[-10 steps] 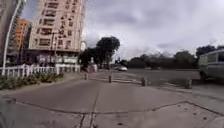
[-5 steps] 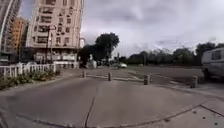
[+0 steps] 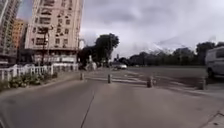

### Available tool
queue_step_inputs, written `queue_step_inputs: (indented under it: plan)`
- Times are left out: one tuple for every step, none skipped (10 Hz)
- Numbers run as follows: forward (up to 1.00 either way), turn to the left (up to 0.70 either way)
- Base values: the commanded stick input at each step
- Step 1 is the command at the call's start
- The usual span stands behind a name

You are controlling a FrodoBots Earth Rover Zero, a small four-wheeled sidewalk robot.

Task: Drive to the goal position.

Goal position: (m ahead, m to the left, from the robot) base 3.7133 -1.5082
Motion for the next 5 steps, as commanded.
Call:
queue_step_inputs:
  plan:
    - [0.7,0.0]
    - [0.7,0.0]
    - [0.7,0.0]
    - [0.7,0.0]
    - [0.7,0.0]
